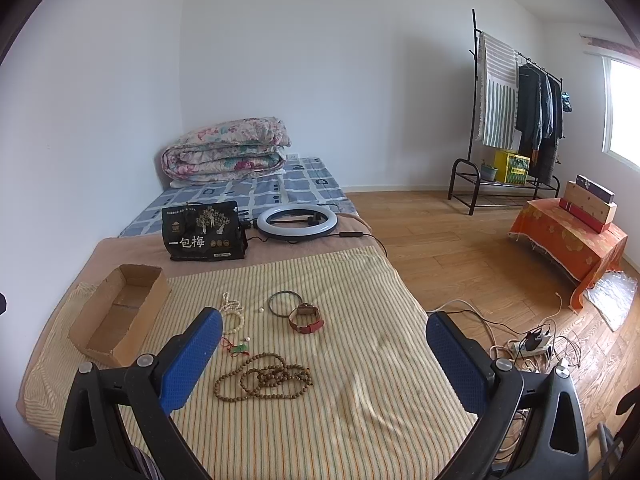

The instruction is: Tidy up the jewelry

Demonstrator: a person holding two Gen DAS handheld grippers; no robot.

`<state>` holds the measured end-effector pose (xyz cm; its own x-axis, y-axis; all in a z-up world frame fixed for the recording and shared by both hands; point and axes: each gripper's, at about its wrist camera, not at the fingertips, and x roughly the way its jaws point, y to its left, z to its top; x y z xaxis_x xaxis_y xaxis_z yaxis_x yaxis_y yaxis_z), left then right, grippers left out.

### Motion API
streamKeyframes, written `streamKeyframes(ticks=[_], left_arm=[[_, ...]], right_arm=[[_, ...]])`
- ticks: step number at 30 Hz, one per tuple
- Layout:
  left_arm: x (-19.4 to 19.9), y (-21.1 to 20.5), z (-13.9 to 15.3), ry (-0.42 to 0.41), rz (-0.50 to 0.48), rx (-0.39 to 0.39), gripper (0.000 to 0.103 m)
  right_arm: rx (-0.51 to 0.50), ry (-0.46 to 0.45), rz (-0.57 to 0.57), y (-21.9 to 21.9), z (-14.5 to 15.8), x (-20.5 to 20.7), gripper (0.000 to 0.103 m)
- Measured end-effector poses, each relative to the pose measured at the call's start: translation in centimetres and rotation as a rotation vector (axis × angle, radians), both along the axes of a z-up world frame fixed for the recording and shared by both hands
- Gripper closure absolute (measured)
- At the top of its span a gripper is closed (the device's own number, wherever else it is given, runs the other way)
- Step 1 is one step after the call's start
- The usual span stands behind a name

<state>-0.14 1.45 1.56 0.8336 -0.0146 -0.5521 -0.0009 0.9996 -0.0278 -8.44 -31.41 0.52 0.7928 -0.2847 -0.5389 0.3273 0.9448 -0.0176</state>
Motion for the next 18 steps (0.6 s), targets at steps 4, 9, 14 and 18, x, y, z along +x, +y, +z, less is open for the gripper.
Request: streamKeyframes(ticks=[4,9,14,18], left_arm=[[0.0,0.05,-0.01,0.0,0.001,-0.001,0.0],[0.03,0.16,0.0,0.0,0.0,-0.003,0.0],[-0.04,0.32,0.02,0.001,0.0,-0.005,0.0],[-0.02,0.45,-0.02,0.001,-0.001,-0.007,0.0]], right_arm=[[0.001,0.002,0.001,0.0,-0.01,-0.02,0.0],[-0.002,0.004,0.004,0.27,0.03,0.01,0.0],[-0.001,0.002,0.009,0.5,0.09,0.06,0.0],[0.001,0.004,0.011,0.58,-0.01,0.08,0.0]])
